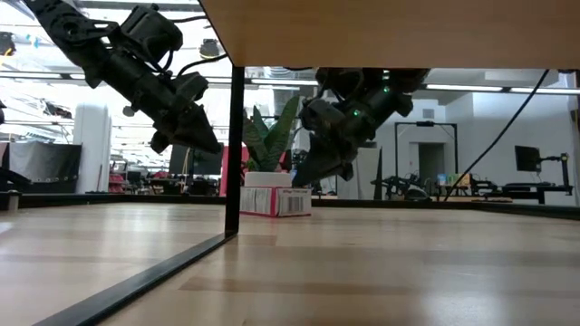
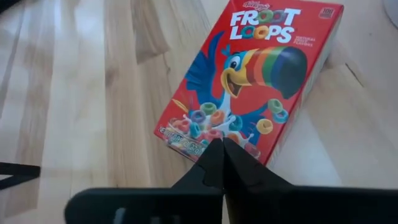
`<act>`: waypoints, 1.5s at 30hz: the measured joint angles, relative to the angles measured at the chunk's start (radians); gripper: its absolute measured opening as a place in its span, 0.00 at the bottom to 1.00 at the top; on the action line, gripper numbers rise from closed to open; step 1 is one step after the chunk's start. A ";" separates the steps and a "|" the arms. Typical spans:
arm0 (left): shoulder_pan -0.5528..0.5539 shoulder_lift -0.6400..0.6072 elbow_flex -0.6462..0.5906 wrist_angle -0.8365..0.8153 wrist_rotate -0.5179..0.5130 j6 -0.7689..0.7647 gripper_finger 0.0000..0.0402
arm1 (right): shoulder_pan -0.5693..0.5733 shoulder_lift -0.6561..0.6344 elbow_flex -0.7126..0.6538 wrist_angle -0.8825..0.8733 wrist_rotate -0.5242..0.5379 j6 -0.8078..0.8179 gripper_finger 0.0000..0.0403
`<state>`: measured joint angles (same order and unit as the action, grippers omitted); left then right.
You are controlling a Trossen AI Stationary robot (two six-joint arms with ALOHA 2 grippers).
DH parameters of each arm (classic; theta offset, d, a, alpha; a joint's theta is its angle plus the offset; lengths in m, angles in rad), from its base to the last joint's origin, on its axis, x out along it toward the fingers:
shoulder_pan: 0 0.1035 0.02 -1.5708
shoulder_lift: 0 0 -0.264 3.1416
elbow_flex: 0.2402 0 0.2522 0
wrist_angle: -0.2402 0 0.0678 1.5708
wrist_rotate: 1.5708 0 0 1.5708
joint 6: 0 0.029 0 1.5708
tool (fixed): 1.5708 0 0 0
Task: Stack cereal on shelf
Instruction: Put the red cereal box on the upper right shelf
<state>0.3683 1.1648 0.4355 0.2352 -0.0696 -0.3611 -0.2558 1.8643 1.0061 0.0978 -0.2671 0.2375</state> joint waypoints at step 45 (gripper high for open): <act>-0.009 0.249 0.001 0.270 0.056 -0.035 0.00 | 0.092 -0.205 -0.238 0.177 0.164 0.059 0.04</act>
<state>0.3593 1.4140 0.4360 0.5054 -0.0134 -0.3956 -0.1638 1.6593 0.7679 0.2747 -0.1029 0.2962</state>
